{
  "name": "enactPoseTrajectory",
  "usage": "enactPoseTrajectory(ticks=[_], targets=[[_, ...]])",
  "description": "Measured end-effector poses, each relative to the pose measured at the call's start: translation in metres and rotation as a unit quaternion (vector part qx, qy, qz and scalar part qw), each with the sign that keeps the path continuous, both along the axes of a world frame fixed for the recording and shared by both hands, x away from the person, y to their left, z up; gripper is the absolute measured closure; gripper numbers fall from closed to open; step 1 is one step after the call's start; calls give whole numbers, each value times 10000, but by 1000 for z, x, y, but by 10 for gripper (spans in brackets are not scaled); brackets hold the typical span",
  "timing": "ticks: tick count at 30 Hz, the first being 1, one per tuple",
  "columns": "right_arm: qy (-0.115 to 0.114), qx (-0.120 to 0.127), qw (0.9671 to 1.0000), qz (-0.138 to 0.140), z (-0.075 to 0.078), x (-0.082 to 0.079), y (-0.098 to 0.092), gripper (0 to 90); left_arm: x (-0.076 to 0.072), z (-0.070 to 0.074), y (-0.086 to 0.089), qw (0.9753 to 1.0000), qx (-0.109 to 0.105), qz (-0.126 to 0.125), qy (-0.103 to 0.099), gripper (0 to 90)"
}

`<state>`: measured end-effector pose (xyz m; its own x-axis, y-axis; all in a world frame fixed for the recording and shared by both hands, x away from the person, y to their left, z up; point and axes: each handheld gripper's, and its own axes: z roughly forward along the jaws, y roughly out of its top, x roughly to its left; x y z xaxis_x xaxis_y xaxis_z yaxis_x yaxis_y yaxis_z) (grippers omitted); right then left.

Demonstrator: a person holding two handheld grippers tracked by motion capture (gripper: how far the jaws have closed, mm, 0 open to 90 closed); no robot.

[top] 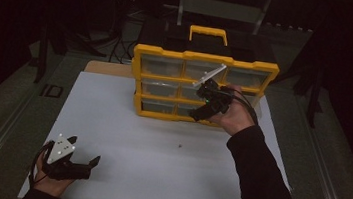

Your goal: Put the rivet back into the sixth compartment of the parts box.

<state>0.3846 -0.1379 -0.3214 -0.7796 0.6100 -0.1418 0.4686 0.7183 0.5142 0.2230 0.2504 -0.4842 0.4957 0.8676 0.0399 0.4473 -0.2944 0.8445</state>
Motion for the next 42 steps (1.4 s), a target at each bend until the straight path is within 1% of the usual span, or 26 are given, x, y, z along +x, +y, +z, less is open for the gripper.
enactPoseTrajectory(ticks=[4,12,15,19,29,34,42], targets=[[84,30,9999,73,-5,-2,7,231,0,0,0,10000,-5,0,-2,7],[210,-121,9995,207,-16,-3,18,231,0,0,0,10000,-17,-1,0,7],[276,-164,9992,252,-22,-4,22,232,0,0,0,10000,-33,4,-4,7],[354,-298,9984,322,-33,-4,28,232,0,0,0,10000,-14,-5,3,7],[562,-564,9957,471,-51,-4,40,239,0,0,1,10000,-15,-2,-7,7],[647,-626,9950,443,-60,-4,43,243,0,1,1,10000,-10,-4,-4,7],[797,-788,9925,482,-77,-6,48,244,0,1,1,10000,-14,-2,-13,7]])
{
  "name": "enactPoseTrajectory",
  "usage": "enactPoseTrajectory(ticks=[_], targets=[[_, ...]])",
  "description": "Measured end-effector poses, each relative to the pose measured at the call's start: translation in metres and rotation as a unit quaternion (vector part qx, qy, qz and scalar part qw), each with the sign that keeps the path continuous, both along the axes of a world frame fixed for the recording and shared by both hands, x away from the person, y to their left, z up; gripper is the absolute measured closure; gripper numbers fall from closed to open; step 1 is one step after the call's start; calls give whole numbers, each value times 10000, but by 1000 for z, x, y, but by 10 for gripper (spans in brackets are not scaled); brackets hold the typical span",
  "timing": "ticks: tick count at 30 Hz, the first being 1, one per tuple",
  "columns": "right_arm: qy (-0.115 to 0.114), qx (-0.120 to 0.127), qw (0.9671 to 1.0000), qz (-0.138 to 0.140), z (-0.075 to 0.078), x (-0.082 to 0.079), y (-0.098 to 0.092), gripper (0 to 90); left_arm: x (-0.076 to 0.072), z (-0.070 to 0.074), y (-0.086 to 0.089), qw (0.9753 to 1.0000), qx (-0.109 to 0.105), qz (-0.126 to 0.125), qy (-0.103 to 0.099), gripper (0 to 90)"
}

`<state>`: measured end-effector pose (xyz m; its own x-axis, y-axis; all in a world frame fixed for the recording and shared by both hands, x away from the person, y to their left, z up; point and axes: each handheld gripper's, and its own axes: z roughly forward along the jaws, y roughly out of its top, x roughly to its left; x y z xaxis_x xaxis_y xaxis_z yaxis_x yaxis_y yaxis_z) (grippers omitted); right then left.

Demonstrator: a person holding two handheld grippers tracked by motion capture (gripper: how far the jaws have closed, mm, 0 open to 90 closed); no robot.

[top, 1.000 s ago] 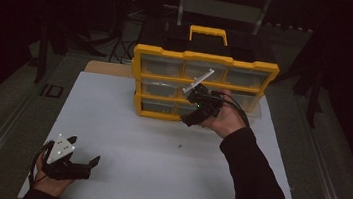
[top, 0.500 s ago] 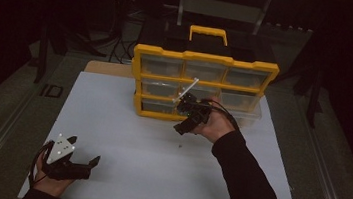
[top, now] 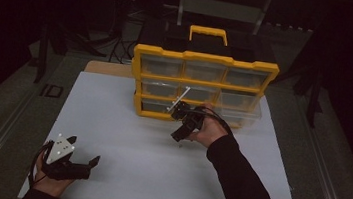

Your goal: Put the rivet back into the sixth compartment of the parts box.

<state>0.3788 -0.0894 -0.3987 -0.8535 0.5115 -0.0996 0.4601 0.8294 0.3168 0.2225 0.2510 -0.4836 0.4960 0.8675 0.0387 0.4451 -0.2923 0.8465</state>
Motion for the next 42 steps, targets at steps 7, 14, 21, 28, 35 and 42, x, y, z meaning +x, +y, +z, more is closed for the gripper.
enactPoseTrajectory(ticks=[7,14,21,28,35,42], targets=[[126,-143,9998,19,-16,0,4,248,0,0,0,10000,-1,1,-7,7],[241,-225,9995,-17,-29,2,5,249,0,0,0,10000,-4,7,-18,7],[443,-374,9982,-148,-41,7,2,250,0,1,0,10000,-14,10,-22,7],[628,-443,9968,-206,-58,9,1,259,0,0,0,10000,-17,16,-17,7],[640,-592,9961,-96,-72,14,0,262,0,0,1,10000,-15,15,-14,7],[804,-668,9944,-122,-83,17,0,319,0,0,1,10000,-8,10,-8,7]])
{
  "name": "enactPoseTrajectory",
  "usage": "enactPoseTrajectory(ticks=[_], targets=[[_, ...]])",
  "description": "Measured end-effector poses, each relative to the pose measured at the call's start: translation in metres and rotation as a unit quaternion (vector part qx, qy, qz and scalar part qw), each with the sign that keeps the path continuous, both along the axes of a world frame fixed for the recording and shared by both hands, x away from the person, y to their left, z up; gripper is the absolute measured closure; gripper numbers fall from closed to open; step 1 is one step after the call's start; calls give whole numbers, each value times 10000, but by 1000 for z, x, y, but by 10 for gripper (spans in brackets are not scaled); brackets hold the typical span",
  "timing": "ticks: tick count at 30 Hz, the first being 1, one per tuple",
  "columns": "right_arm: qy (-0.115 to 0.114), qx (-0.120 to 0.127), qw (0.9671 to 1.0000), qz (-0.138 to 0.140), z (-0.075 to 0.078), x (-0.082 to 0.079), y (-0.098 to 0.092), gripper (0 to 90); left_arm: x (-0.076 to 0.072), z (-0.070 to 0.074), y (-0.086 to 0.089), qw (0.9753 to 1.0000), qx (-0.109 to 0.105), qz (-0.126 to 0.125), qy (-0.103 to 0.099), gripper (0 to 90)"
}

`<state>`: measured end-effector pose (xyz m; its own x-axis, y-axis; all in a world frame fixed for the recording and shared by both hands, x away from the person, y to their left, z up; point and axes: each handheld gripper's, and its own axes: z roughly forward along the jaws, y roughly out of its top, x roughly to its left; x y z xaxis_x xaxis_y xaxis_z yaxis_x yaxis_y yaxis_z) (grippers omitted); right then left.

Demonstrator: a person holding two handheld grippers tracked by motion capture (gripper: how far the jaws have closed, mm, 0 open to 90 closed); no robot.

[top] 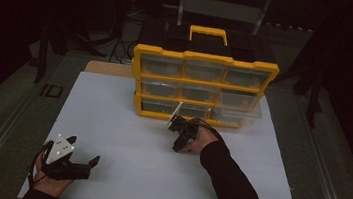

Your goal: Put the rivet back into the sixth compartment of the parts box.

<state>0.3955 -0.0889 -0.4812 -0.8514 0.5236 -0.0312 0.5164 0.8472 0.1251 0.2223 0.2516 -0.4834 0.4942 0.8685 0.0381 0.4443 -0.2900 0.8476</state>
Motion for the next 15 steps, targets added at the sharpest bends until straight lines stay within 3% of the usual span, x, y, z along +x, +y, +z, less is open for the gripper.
enactPoseTrajectory(ticks=[9,15], targets=[[192,-62,9997,128,-6,1,2,525,0,0,0,10000,3,1,-1,7],[226,-64,9996,135,-7,1,2,592,0,0,0,10000,6,1,-2,7]])
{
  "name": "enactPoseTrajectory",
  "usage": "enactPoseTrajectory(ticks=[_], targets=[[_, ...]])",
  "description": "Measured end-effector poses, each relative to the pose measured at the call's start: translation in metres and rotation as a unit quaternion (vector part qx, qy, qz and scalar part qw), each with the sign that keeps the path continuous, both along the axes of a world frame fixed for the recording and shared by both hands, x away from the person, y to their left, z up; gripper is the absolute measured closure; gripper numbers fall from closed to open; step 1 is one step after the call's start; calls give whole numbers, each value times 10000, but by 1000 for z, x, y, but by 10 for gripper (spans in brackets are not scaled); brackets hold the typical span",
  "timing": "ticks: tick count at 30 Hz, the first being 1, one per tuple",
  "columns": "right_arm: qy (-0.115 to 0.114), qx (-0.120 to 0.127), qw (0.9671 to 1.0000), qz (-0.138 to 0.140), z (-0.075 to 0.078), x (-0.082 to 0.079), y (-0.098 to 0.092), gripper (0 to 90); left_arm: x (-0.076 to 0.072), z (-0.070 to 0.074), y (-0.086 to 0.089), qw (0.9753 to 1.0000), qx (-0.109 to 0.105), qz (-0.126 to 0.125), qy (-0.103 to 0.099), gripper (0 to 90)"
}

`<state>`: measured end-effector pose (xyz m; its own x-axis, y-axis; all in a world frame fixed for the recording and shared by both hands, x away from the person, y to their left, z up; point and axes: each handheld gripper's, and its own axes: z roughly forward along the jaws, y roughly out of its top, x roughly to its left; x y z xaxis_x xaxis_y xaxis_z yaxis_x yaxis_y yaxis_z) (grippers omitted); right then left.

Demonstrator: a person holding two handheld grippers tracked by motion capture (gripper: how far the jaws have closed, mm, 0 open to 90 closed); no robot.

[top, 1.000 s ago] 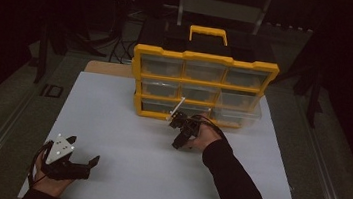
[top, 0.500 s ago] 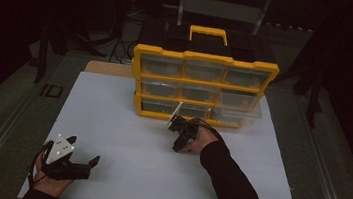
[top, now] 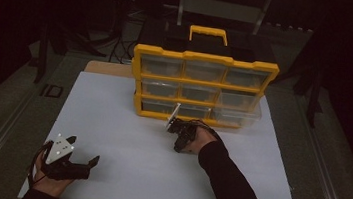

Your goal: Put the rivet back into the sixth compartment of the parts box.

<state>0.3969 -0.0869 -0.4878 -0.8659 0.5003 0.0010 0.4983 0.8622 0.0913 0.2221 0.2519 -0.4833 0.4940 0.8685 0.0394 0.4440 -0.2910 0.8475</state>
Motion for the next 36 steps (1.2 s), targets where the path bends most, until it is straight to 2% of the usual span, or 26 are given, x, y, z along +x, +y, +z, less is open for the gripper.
enactPoseTrajectory(ticks=[1,6,7,11,24,27,36], targets=[[4,-5,10000,-7,0,0,0,642,0,0,0,10000,-2,2,-4,7],[33,-43,10000,5,1,-3,3,706,0,0,0,10000,0,4,-1,7],[50,-44,10000,65,0,-3,3,743,0,0,0,10000,4,3,-4,7],[137,-49,9999,32,1,-1,3,752,0,0,0,10000,0,2,-7,7],[70,-64,9999,84,3,-4,3,753,0,0,0,10000,4,4,-5,7],[131,-13,9999,22,8,-7,4,753,0,0,0,10000,5,10,-4,7],[-8,50,9999,151,21,-10,0,753,0,0,0,10000,2,6,-5,7]])
